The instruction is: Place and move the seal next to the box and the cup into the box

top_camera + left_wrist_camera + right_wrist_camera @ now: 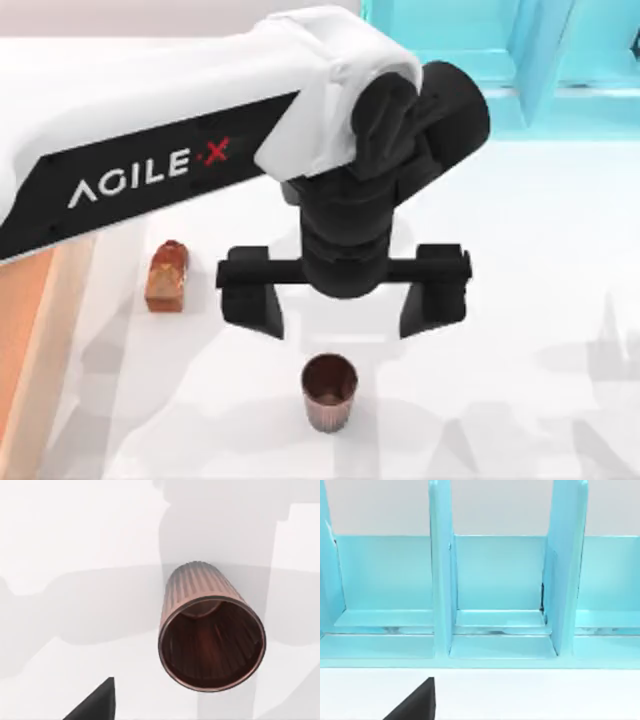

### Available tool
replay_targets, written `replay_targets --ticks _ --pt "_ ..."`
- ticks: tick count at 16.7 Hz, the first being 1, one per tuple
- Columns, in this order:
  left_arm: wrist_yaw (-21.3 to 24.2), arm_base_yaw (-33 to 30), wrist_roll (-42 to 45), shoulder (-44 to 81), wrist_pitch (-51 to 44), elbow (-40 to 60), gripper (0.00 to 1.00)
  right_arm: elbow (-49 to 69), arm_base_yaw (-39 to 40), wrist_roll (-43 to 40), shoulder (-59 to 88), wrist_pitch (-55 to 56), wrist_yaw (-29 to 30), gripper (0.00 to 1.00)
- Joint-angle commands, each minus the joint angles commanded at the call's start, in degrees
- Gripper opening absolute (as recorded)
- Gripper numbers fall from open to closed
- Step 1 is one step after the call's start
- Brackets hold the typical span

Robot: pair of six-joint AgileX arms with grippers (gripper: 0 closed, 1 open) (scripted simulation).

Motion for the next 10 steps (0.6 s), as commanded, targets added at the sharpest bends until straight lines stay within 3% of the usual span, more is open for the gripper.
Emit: replay_targets --ticks 10 --pt "0.52 -2.24 -2.12 2.00 4.24 -3.08 1.00 0.00 0.00 0.00 0.00 0.00 0.00 1.00"
